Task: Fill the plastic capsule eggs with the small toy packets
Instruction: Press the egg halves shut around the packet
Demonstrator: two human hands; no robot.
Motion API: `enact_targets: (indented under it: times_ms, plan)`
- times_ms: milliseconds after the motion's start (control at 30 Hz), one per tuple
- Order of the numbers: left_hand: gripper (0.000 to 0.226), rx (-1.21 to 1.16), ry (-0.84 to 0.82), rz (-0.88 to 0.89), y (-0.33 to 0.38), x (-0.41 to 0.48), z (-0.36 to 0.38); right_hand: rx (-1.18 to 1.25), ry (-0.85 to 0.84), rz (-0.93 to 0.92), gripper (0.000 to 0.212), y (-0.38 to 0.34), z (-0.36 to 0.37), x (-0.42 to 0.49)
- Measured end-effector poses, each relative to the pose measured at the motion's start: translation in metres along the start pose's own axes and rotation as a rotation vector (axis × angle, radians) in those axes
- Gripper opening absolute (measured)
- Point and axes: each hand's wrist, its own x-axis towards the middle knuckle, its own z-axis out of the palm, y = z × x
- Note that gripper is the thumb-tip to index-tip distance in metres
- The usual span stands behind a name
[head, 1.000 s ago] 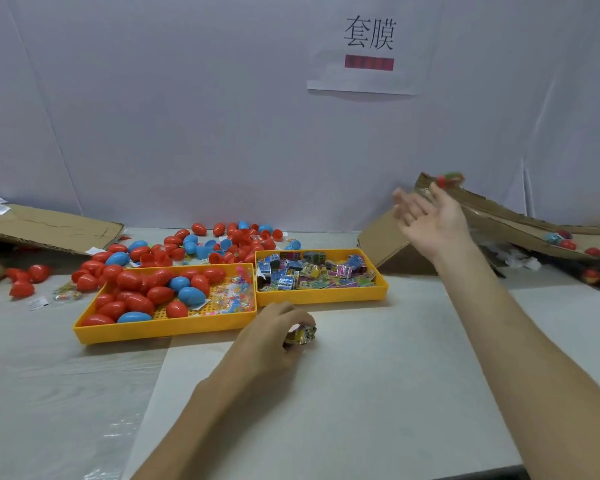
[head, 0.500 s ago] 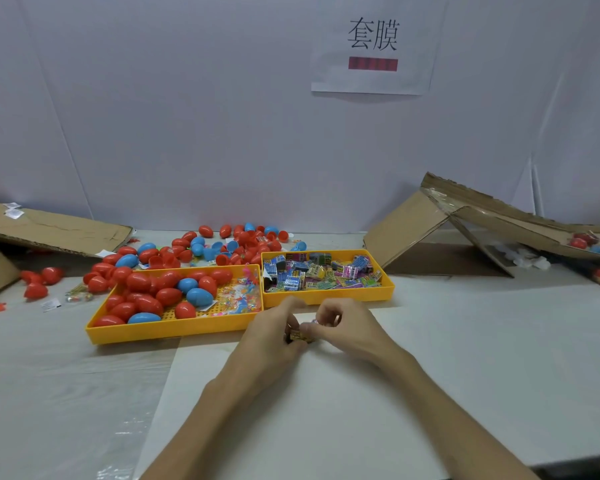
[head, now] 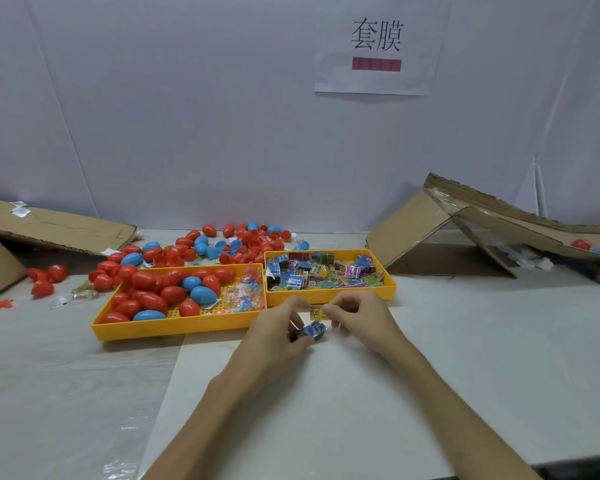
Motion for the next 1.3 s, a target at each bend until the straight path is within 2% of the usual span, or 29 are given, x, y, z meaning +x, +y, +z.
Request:
enact_targets:
  times_ms: [167,367,600,833,1133,1300]
  plan:
    - [0.034,-0.168,0.102,-0.047,0.006,0.003,-0.002,0.134,-0.115,-0.108,0.011,-0.008,0.000,-0.002]
    - [0.007,-0.324,0.134,-0.060,0.009,0.005,-0.004,0.230,-0.164,-0.141,0.005,-0.014,0.001,-0.005]
    - [0.016,-0.667,0.059,-0.232,0.011,0.002,-0.011,0.482,-0.148,-0.108,0.029,-0.020,-0.003,-0.006]
    - [0.009,-0.896,0.036,-0.361,0.011,0.003,-0.015,0.538,-0.126,-0.050,0.026,-0.019,-0.005,-0.004]
    - [0.009,-0.935,0.031,-0.406,0.012,0.003,-0.016,0.621,-0.135,0.041,0.028,-0.023,-0.005,-0.004]
    - [0.011,-0.909,0.016,-0.380,0.015,0.001,-0.014,0.606,-0.138,0.051,0.019,-0.021,-0.002,-0.005]
